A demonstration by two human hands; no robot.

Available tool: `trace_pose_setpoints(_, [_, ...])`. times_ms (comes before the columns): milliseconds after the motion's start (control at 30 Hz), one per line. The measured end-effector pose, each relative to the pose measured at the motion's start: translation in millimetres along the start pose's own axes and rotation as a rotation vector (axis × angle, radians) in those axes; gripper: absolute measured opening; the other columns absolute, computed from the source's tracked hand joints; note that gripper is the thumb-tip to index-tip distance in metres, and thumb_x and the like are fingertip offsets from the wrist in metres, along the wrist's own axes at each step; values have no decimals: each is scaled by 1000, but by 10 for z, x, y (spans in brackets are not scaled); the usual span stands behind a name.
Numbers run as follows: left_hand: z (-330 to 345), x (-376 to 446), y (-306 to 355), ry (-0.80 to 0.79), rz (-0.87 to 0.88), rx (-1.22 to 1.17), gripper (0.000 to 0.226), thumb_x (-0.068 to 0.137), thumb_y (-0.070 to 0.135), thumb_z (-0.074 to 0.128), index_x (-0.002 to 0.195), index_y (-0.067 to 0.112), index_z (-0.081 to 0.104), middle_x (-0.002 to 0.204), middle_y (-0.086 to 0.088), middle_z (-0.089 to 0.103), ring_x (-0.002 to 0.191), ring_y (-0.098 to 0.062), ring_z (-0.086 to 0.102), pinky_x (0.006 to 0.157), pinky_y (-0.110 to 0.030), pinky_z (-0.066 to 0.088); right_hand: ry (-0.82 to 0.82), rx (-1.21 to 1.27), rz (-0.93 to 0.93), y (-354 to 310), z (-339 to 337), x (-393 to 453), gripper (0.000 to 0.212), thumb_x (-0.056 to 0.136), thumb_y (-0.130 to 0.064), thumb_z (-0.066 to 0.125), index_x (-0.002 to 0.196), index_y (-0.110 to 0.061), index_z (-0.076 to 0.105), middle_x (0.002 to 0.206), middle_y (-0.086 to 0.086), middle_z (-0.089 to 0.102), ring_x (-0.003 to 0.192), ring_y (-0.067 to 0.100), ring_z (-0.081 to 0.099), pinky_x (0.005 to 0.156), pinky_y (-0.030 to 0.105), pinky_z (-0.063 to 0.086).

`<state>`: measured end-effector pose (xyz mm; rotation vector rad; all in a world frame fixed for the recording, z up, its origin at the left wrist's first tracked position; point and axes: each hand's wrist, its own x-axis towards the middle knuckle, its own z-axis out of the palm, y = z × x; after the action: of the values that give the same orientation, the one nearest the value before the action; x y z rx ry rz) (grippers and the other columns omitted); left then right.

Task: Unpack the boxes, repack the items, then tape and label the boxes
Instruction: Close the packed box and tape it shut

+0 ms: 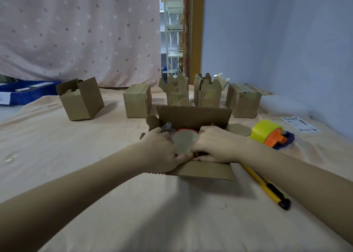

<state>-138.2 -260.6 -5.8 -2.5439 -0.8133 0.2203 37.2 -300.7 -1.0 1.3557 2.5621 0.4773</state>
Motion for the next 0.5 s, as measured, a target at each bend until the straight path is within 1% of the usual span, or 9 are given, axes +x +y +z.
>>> trace_pose_setpoints(67, [41, -78, 11, 58, 42, -3, 108, 68, 64, -25, 105, 20, 66, 83, 7, 51, 84, -13, 32, 74, -28, 13, 5, 33, 18, 2, -13, -11, 23, 95, -37, 50, 100, -23, 67, 93, -2, 69, 86, 23, 60, 88, 32, 38])
trace_pose_setpoints(100, [53, -111, 10, 57, 58, -6, 112, 62, 60, -29, 111, 24, 66, 82, 8, 44, 84, -12, 29, 74, -28, 12, -4, 31, 29, -13, -20, -10, 23, 95, -38, 50, 100, -23, 67, 92, -2, 69, 86, 22, 60, 88, 31, 38])
trace_pose_setpoints(167, [53, -116, 5, 38, 58, -19, 112, 61, 60, -29, 118, 29, 62, 83, 9, 39, 85, -12, 27, 75, -28, 12, -28, 28, 56, -42, -59, 2, 21, 94, -38, 52, 102, -25, 68, 94, -3, 69, 86, 19, 60, 89, 33, 42])
trace_pose_setpoints(233, [4, -92, -15, 20, 43, -69, 98, 76, 67, -20, 122, 32, 59, 85, 11, 41, 86, -11, 29, 75, -28, 13, -50, 69, 101, -22, -102, 27, 21, 93, -38, 55, 104, -27, 69, 94, -4, 69, 83, 17, 59, 80, 32, 47])
trace_pose_setpoints(267, [-10, -64, -38, -4, 41, -87, 87, 85, 66, -13, 123, 33, 58, 87, 11, 42, 87, -11, 30, 76, -27, 14, -78, 86, 124, -6, -117, 42, 21, 92, -38, 57, 104, -27, 69, 95, -5, 69, 79, 14, 56, 72, 28, 45])
trace_pose_setpoints(300, [-29, -38, -65, -49, 42, -97, 81, 89, 63, -9, 125, 33, 57, 88, 12, 43, 88, -11, 30, 77, -28, 15, -114, 93, 140, 7, -134, 59, 20, 92, -37, 58, 104, -27, 70, 96, -6, 68, 76, 12, 53, 66, 25, 41])
trace_pose_setpoints(333, [-54, -22, -81, -84, 51, -105, 77, 89, 60, -7, 127, 34, 56, 90, 12, 45, 89, -11, 30, 77, -28, 15, -148, 95, 148, 18, -149, 75, 19, 92, -36, 59, 104, -28, 70, 97, -7, 68, 75, 10, 51, 63, 25, 40])
trace_pose_setpoints(433, [-77, -7, -127, -143, 72, -139, 57, 96, 54, 6, 124, 39, 54, 105, 9, 56, 92, -10, 31, 79, -27, 16, -229, 88, 151, 25, -180, 158, 18, 91, -31, 62, 106, -28, 70, 103, -8, 68, 87, 13, 60, 72, 28, 47])
trace_pose_setpoints(500, [-74, 4, -166, -158, 72, -167, 54, 98, 53, 9, 122, 38, 56, 110, 9, 55, 96, -11, 33, 81, -27, 17, -270, 107, 167, 28, -212, 220, 18, 90, -27, 62, 106, -28, 71, 104, -8, 68, 86, 13, 58, 72, 28, 47])
